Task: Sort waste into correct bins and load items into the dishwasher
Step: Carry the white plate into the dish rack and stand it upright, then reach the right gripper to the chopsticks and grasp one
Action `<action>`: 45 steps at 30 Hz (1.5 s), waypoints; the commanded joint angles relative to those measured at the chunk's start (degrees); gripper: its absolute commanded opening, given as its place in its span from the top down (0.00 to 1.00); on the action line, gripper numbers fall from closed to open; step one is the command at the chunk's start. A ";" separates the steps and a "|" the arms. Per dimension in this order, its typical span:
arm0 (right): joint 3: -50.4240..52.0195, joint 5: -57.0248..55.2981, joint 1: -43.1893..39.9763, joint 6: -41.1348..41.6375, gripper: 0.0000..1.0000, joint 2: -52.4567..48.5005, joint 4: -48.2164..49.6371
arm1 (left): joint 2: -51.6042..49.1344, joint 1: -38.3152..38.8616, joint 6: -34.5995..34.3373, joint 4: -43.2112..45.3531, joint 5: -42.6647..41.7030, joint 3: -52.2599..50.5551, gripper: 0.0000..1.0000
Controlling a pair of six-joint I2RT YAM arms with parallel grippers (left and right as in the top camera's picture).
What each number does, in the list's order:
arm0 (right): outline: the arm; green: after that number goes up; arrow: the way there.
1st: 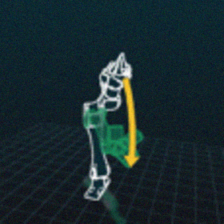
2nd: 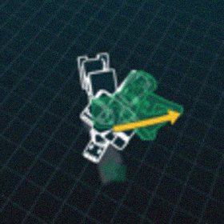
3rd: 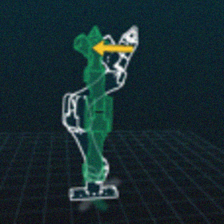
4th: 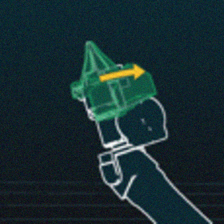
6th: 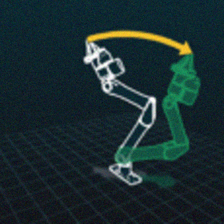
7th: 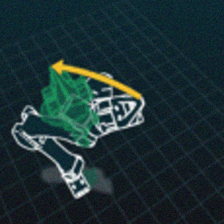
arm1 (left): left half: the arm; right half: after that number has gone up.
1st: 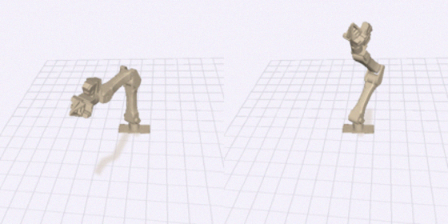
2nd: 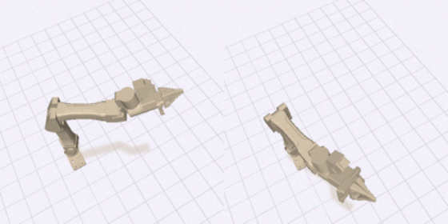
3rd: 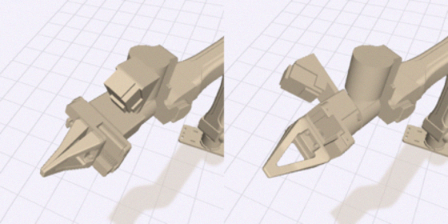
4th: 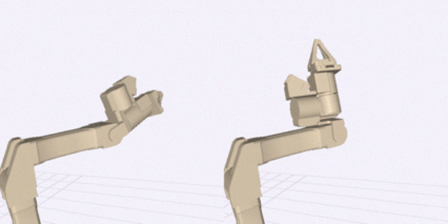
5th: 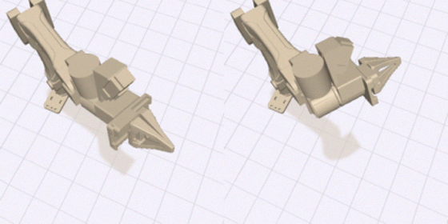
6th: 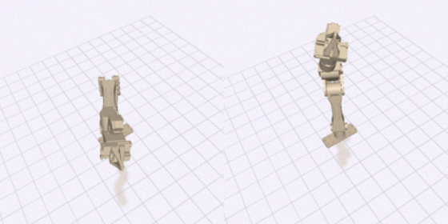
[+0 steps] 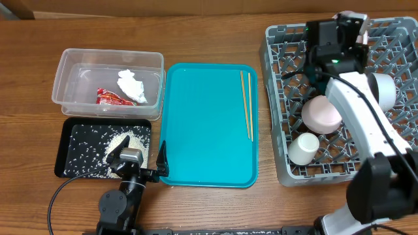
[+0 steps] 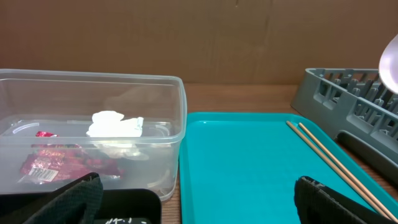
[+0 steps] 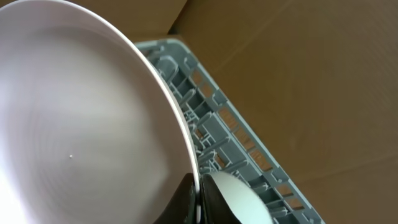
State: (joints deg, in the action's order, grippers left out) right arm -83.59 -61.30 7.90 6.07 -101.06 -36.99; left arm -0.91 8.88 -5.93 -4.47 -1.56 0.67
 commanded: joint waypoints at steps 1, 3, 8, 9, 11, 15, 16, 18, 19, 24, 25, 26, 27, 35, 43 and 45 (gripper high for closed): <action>0.52 -5.01 1.88 -0.55 0.96 -0.63 0.72 | 0.59 -0.39 0.61 0.22 -0.83 -0.39 0.00; 0.48 -7.76 4.61 -0.55 0.96 0.24 1.92 | 0.59 -0.39 0.61 0.22 -0.83 -0.39 0.00; 0.48 -7.98 11.82 -0.50 0.60 1.88 -0.17 | 0.59 -0.39 0.61 0.22 -0.83 -0.39 0.00; 0.48 -7.08 13.70 -0.50 0.47 2.05 -1.60 | 0.59 -0.39 0.61 0.22 -0.83 -0.39 0.00; 0.48 -5.99 17.31 -0.02 0.27 2.10 -4.85 | 0.59 -0.39 0.61 0.22 -0.83 -0.39 0.00; 0.48 4.81 22.21 8.04 0.23 2.19 -12.37 | 0.59 -0.39 0.61 0.22 -0.83 -0.39 0.00; 0.48 9.79 22.77 10.58 0.23 2.16 -13.33 | 0.59 -0.39 0.61 0.22 -0.83 -0.39 0.00; 0.48 23.61 23.28 11.74 0.26 2.16 -14.16 | 0.59 -0.39 0.61 0.22 -0.83 -0.39 0.00; 0.48 29.46 23.28 12.04 0.27 2.16 -14.29 | 0.59 -0.39 0.61 0.22 -0.83 -0.39 0.00; 2.16 56.85 22.40 13.68 0.47 1.16 -11.21 | 0.59 -0.39 0.61 0.22 -0.83 -0.39 0.00; 2.36 57.07 22.34 14.88 0.47 0.72 -11.10 | 0.59 -0.39 0.61 0.22 -0.83 -0.39 0.00; 2.56 56.83 22.34 15.69 0.48 -0.15 -11.08 | 0.59 -0.39 0.61 0.22 -0.83 -0.39 0.00; 2.60 56.89 22.34 15.67 0.48 -1.20 -11.10 | 0.59 -0.39 0.61 0.22 -0.83 -0.39 0.00; 2.60 56.41 22.34 14.99 0.53 -11.02 -8.24 | 0.59 -0.39 0.61 0.22 -0.83 -0.39 0.00; 2.60 52.96 21.22 15.02 0.63 -17.16 -5.49 | 0.59 -0.39 0.61 0.22 -0.83 -0.39 0.00; 2.60 53.00 21.22 14.99 0.66 -17.33 -5.60 | 0.59 -0.39 0.61 0.22 -0.83 -0.39 0.00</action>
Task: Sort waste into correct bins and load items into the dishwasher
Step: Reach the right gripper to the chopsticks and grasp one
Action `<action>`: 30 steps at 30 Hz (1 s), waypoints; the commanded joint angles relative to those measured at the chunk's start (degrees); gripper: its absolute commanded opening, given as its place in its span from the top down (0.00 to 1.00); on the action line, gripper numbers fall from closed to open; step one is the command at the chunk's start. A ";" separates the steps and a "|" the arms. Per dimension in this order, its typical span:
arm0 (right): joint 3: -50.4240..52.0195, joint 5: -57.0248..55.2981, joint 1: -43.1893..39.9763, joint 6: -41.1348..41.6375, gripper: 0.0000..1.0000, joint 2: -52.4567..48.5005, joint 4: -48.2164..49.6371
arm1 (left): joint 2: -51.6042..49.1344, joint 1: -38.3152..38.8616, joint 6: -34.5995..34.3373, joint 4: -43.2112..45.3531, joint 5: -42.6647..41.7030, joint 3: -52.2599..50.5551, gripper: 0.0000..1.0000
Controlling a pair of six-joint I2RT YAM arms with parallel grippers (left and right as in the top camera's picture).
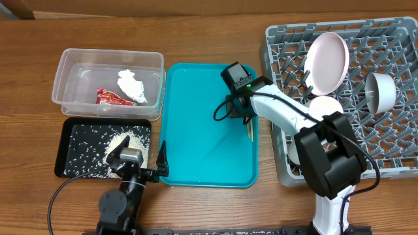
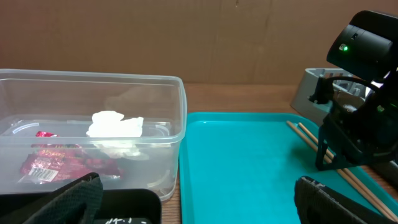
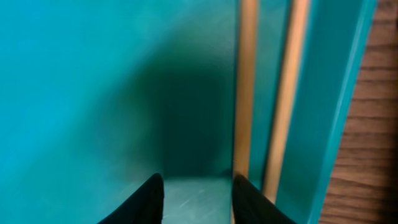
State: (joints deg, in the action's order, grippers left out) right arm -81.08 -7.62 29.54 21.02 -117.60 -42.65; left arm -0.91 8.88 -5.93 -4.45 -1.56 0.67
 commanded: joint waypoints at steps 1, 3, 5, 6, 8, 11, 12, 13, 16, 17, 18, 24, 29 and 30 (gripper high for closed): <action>0.09 -0.68 -0.35 0.04 0.66 -0.79 0.04 | 0.59 -0.39 0.61 0.20 -0.83 -0.39 0.00; 0.09 -0.68 -0.37 0.04 0.66 -0.79 0.13 | 0.59 -0.39 0.61 0.20 -0.83 -0.39 0.00; 0.07 -0.68 -0.44 0.04 0.66 -0.79 0.13 | 0.59 -0.39 0.61 0.20 -0.83 -0.39 0.00; -0.02 -0.68 -0.42 0.02 0.66 -0.74 0.13 | 0.59 -0.39 0.61 0.20 -0.83 -0.39 0.00; -0.72 -0.68 -0.42 -1.77 0.66 -0.31 -0.33 | 0.59 -0.39 0.61 0.20 -0.83 -0.39 0.00; -2.23 -0.72 -0.35 -3.93 0.66 1.20 -1.14 | 0.59 -0.39 0.61 0.20 -0.83 -0.39 0.00; -2.58 -0.74 -0.35 -4.42 0.65 2.08 -1.09 | 0.59 -0.39 0.61 0.20 -0.83 -0.39 0.00; -2.71 -0.94 -0.37 -4.55 0.65 2.54 -0.98 | 0.59 -0.39 0.61 0.20 -0.83 -0.39 0.00; -2.69 -1.33 -0.79 -4.50 0.62 3.45 -0.02 | 0.59 -0.39 0.61 0.20 -0.83 -0.39 0.00; -2.67 -1.33 -1.05 -4.48 0.62 3.43 -0.02 | 0.59 -0.39 0.61 0.20 -0.83 -0.39 0.00; -2.56 -1.33 -1.29 -4.44 0.62 3.32 -0.02 | 0.59 -0.39 0.61 0.20 -0.83 -0.39 0.00; -2.56 -1.38 -2.56 -3.39 0.62 2.60 0.61 | 0.59 -0.39 0.61 0.20 -0.83 -0.39 0.00; -1.84 -1.27 -2.93 -2.29 0.62 2.56 1.46 | 0.59 -0.39 0.61 0.20 -0.83 -0.39 0.00; -1.49 -0.94 -2.93 -2.32 0.62 2.56 1.77 | 0.59 -0.39 0.61 0.20 -0.83 -0.39 0.00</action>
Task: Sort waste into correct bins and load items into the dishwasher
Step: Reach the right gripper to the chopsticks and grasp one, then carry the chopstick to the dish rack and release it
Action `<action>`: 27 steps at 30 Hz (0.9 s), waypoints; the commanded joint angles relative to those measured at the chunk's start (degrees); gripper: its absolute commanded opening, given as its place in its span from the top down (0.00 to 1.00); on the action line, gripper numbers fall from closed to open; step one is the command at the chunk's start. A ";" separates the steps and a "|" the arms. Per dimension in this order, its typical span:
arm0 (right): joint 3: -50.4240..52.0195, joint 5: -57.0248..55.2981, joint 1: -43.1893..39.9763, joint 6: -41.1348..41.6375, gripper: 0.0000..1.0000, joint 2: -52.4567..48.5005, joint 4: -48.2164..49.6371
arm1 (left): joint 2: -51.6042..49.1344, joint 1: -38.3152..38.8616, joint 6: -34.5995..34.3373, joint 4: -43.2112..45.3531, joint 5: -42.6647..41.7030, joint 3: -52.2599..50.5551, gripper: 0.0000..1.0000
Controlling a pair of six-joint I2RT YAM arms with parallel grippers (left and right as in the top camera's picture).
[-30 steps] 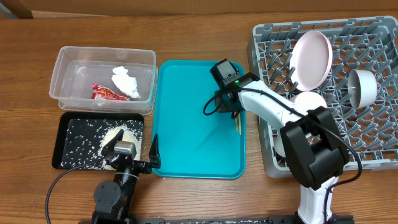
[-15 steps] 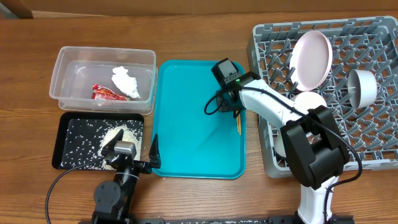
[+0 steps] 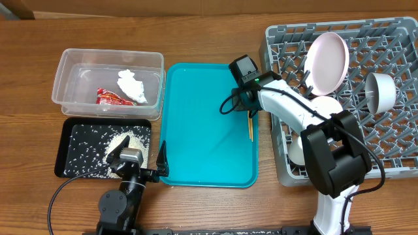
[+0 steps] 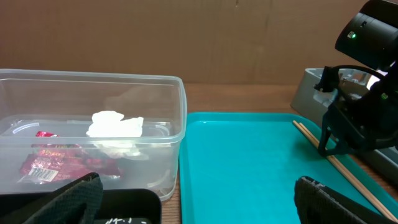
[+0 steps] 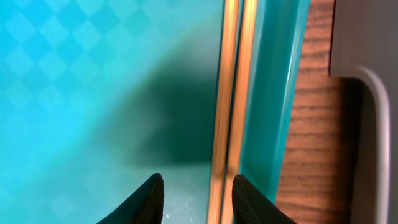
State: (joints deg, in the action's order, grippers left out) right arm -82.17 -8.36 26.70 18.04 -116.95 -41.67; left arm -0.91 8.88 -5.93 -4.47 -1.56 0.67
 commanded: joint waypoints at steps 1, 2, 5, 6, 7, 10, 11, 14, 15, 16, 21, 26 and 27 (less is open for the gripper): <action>0.48 0.94 -0.09 0.63 0.63 1.79 1.44 | 0.59 -0.39 0.61 0.22 -0.83 -0.39 0.00; 1.03 1.46 -0.07 0.63 0.63 1.70 1.81 | 0.59 -0.39 0.61 0.22 -0.83 -0.39 0.00; 1.88 2.05 -0.04 2.03 0.66 0.52 2.21 | 0.59 -0.39 0.61 0.22 -0.83 -0.39 0.00; 1.97 2.03 -0.04 2.89 0.66 0.00 2.16 | 0.59 -0.39 0.61 0.22 -0.83 -0.39 0.00; 1.99 2.03 -0.04 3.26 0.67 -0.61 2.01 | 0.59 -0.39 0.61 0.22 -0.83 -0.39 0.00; 1.99 2.25 -0.02 3.23 0.68 -2.43 1.86 | 0.59 -0.39 0.61 0.22 -0.83 -0.39 0.00; 1.99 2.29 -0.02 3.23 0.70 -2.80 1.73 | 0.59 -0.39 0.61 0.22 -0.83 -0.39 0.00; 1.88 4.70 0.20 3.21 0.76 -2.73 1.79 | 0.59 -0.39 0.61 0.22 -0.83 -0.39 0.00; 1.79 6.36 0.48 3.21 0.78 -2.73 1.79 | 0.59 -0.39 0.61 0.22 -0.83 -0.39 0.00; 1.79 7.80 0.76 3.21 0.78 -2.73 1.77 | 0.59 -0.39 0.61 0.22 -0.83 -0.39 0.00; 1.62 11.50 2.71 3.26 0.96 -2.19 0.96 | 0.59 -0.39 0.61 0.22 -0.83 -0.39 0.00; -6.14 10.16 3.65 3.02 0.96 5.90 -5.66 | 0.59 -0.39 0.61 0.22 -0.83 -0.39 0.00; -7.54 8.46 3.08 3.02 0.96 8.20 -6.67 | 0.59 -0.39 0.61 0.22 -0.83 -0.39 0.00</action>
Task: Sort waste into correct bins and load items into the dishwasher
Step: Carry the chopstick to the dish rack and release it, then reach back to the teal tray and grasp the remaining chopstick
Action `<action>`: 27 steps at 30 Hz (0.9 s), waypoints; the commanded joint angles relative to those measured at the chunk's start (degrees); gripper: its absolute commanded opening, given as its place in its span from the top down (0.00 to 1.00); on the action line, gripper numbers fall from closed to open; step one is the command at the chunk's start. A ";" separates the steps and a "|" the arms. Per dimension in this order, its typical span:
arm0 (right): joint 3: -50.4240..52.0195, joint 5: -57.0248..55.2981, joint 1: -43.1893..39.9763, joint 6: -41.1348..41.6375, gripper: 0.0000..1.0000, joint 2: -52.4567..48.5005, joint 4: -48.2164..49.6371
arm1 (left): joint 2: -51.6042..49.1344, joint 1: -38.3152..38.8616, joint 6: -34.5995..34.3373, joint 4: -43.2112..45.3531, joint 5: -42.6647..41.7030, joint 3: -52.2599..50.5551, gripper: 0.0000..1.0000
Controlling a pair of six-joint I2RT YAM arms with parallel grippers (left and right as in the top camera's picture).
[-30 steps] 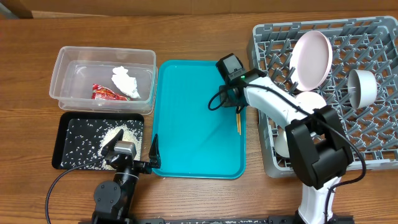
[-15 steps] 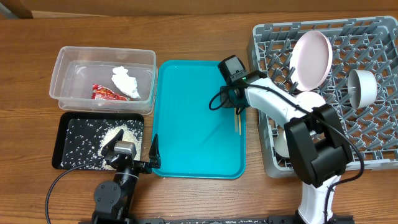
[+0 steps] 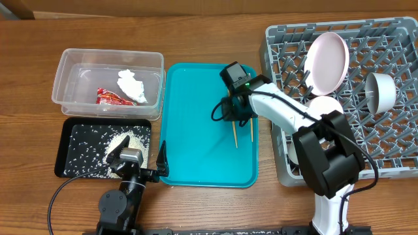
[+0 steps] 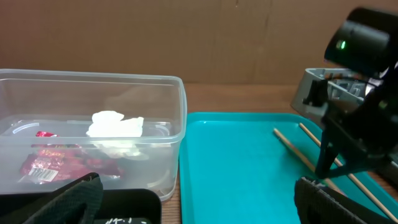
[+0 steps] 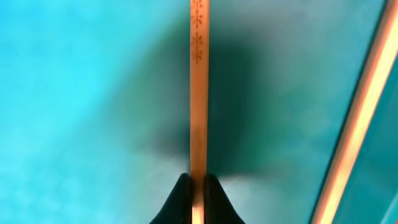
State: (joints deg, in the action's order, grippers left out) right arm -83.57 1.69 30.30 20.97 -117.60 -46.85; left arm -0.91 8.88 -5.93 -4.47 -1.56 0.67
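Two wooden chopsticks are on the teal tray (image 3: 196, 143). My right gripper (image 5: 198, 186) is shut on one chopstick (image 5: 198, 93), which points toward the tray's front (image 3: 235, 136). The second chopstick (image 3: 251, 129) lies loose along the tray's right rim, also in the right wrist view (image 5: 354, 118). The grey dish rack (image 3: 277, 156) holds a pink plate (image 3: 326, 60) on edge, a white bowl (image 3: 381, 90) and a cup, partly hidden by the arm. My left gripper (image 4: 199, 208) rests open at the table's front, nothing between its fingers.
A clear bin (image 3: 65, 72) at the back left holds a red wrapper (image 3: 111, 98) and a crumpled white tissue (image 3: 132, 86). In front of it a black tray (image 3: 72, 156) carries scattered rice. The right arm (image 4: 360, 93) shows over the teal tray in the left wrist view.
My right gripper was open over both chopsticks at the tray's right rim. Now it is shut on one, which sits further left, apart from the other. The left arm has not moved.
My right gripper first held the pink plate over the rack. Then the plate stood in the rack and the gripper was open, low over the two chopsticks on the tray. It stayed open there, and now grips one chopstick.
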 commanded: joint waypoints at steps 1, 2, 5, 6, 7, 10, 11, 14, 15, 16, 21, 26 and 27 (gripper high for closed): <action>-6.62 -2.56 -0.83 0.09 0.96 9.84 -1.75 | 0.59 -0.39 0.61 0.22 -0.83 -0.39 0.00; -7.48 -5.66 -2.01 0.07 0.96 12.59 -2.08 | 0.59 -0.39 0.61 0.22 -0.83 -0.39 0.00; -7.63 -11.30 -5.38 -2.95 0.96 16.17 -1.49 | 0.59 -0.39 0.61 0.22 -0.83 -0.39 0.00; -7.63 -11.58 -6.62 -5.22 0.96 16.61 -1.29 | 0.59 -0.39 0.61 0.22 -0.83 -0.39 0.00; -7.63 -11.54 -8.28 -8.17 0.96 16.68 -1.25 | 0.59 -0.39 0.61 0.22 -0.83 -0.39 0.00; -6.54 -11.54 -14.56 -14.51 0.96 14.82 -1.25 | 0.59 -0.39 0.61 0.22 -0.83 -0.39 0.00; -6.49 -11.54 -15.65 -15.89 0.96 14.21 -1.33 | 0.59 -0.39 0.61 0.22 -0.83 -0.39 0.00; -6.49 -11.74 -17.51 -18.91 0.96 12.68 -1.75 | 0.59 -0.39 0.61 0.22 -0.83 -0.39 0.00; -6.49 -11.78 -17.79 -18.91 0.96 12.26 -2.05 | 0.59 -0.39 0.61 0.22 -0.83 -0.39 0.00; -6.49 -11.78 -17.86 -18.95 0.92 12.13 -3.28 | 0.59 -0.39 0.61 0.22 -0.83 -0.39 0.00; -8.41 -9.81 -13.09 -16.28 0.64 13.79 -9.42 | 0.59 -0.39 0.61 0.22 -0.83 -0.39 0.00; -8.02 -4.57 -5.29 -12.24 0.61 14.16 -9.88 | 0.59 -0.39 0.61 0.22 -0.83 -0.39 0.00; -6.97 -4.59 -2.60 -9.29 0.62 13.90 -8.98 | 0.59 -0.39 0.61 0.22 -0.83 -0.39 0.00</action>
State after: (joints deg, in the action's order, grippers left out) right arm -90.11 -5.74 22.59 5.85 -105.86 -56.66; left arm -0.91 8.88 -5.93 -4.47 -1.56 0.67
